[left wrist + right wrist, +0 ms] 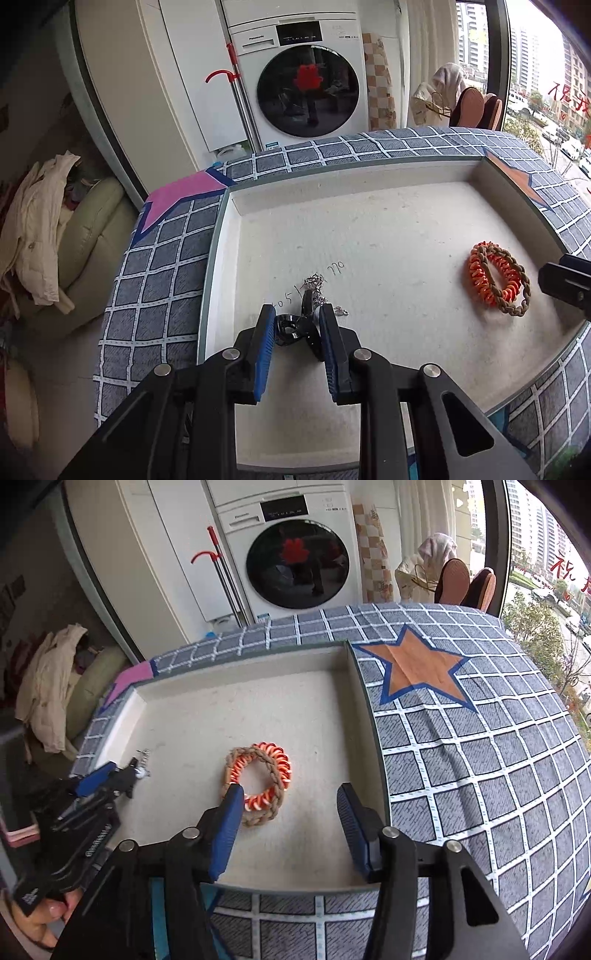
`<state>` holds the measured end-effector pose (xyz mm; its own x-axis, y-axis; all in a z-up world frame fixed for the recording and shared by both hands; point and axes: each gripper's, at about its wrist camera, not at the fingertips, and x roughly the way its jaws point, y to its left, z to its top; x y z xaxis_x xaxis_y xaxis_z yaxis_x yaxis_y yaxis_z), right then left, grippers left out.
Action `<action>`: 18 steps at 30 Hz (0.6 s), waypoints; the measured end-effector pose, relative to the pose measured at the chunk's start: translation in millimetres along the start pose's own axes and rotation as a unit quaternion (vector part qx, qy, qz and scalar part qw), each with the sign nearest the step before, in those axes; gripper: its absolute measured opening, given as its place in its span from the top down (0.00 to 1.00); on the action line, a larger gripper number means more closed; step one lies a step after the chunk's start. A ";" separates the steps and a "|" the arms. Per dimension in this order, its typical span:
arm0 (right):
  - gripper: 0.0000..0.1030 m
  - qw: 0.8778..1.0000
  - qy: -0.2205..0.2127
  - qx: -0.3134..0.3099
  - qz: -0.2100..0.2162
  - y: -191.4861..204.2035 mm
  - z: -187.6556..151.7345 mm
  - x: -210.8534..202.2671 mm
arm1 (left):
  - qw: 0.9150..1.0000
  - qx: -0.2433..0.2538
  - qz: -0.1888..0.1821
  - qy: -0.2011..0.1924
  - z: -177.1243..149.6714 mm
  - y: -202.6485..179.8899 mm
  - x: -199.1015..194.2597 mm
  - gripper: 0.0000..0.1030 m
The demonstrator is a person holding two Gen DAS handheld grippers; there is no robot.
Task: Organize jewelry
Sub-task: 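Carry the clip and braided bracelet into the tray and open both tools, then withdraw both tools from the tray back over the table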
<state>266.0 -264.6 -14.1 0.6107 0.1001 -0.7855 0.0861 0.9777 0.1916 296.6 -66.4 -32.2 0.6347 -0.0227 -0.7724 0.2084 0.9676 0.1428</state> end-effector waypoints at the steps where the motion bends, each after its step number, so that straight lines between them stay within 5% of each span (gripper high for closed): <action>1: 0.44 1.000 -0.003 0.001 0.003 0.4 0.1 -3.4 | 1.000 -0.001 -0.001 -0.001 0.0 0.3 -0.8 0.57; 3: 0.44 1.000 -0.012 0.002 0.009 2.1 -0.7 -13.7 | 1.000 -0.007 -0.006 -0.003 1.3 1.8 -3.5 0.50; 4: 0.43 1.000 -0.015 0.003 0.010 2.4 -1.2 -17.5 | 1.000 -0.011 -0.009 -0.004 2.6 2.9 -5.2 0.17; 5: 0.43 1.000 -0.020 0.005 0.014 2.4 -2.5 -24.5 | 1.000 -0.018 -0.008 -0.011 3.7 5.0 -8.7 0.01; 7: 0.43 0.999 -0.028 0.007 0.018 2.4 -4.7 -34.3 | 0.998 -0.032 0.000 -0.044 5.1 8.5 -20.6 0.00; 12: 0.39 0.999 -0.036 0.016 0.030 -0.1 -13.3 -54.4 | 0.998 -0.028 -0.005 -0.054 9.9 6.2 -34.1 0.00; 18: 0.24 0.998 -0.037 0.025 0.050 -5.0 -34.5 -75.6 | 0.997 -0.032 -0.020 -0.068 -0.9 7.7 -63.5 0.00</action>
<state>192.2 -270.8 24.0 0.6741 0.1811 -0.7161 0.0596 0.9530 0.2971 257.3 -57.4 17.4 0.7233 -0.0908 -0.6845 0.1897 0.9793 0.0707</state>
